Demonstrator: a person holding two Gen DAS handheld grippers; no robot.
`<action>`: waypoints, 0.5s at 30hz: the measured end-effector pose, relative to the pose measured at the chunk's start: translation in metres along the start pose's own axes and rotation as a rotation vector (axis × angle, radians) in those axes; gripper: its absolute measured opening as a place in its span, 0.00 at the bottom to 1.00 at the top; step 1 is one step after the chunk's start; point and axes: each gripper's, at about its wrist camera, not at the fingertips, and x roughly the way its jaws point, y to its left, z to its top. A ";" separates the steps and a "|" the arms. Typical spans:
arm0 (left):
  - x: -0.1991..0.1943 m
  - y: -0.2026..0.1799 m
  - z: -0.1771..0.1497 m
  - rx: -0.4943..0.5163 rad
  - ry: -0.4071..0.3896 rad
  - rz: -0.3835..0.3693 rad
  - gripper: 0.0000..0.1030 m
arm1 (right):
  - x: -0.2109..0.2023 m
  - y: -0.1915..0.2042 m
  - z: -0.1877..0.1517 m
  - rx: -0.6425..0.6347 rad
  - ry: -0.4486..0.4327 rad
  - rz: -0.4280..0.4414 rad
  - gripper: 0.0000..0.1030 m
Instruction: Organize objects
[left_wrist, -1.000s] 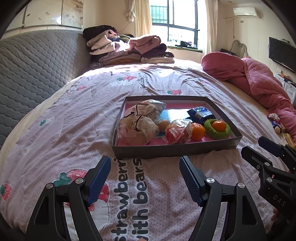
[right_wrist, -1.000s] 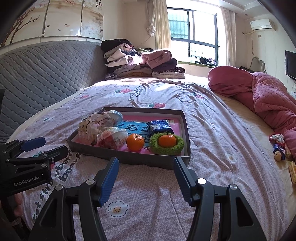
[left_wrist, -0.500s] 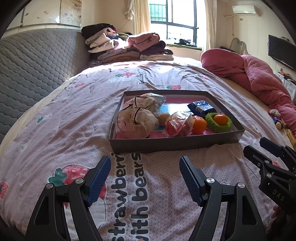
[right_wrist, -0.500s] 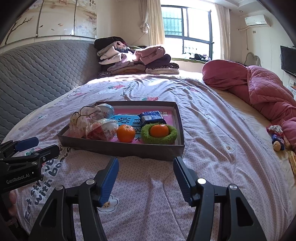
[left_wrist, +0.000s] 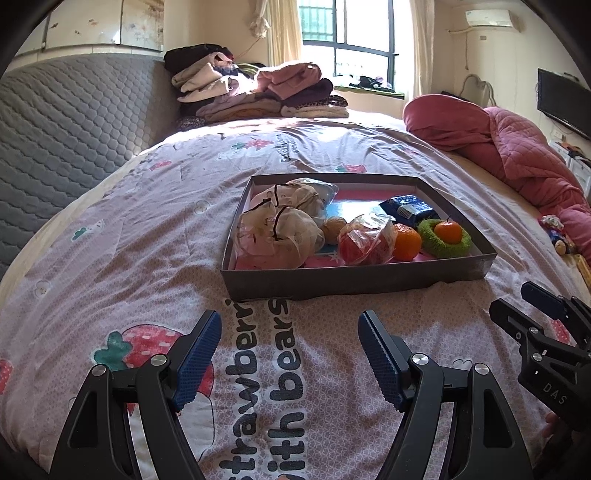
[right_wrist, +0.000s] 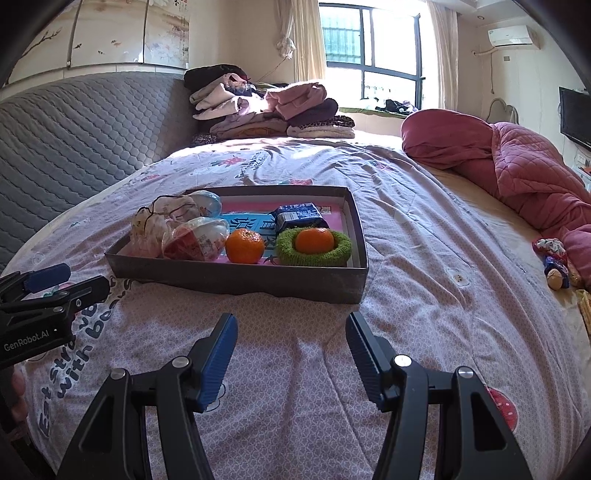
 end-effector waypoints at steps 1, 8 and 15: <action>0.001 0.000 0.000 0.000 0.003 -0.002 0.75 | 0.000 0.000 0.000 -0.001 0.001 0.000 0.59; 0.001 -0.001 -0.002 0.007 0.000 -0.004 0.75 | 0.002 0.001 0.000 -0.008 0.000 -0.004 0.59; 0.005 0.000 -0.004 0.006 0.014 0.004 0.75 | 0.003 0.000 -0.001 -0.009 0.003 -0.006 0.59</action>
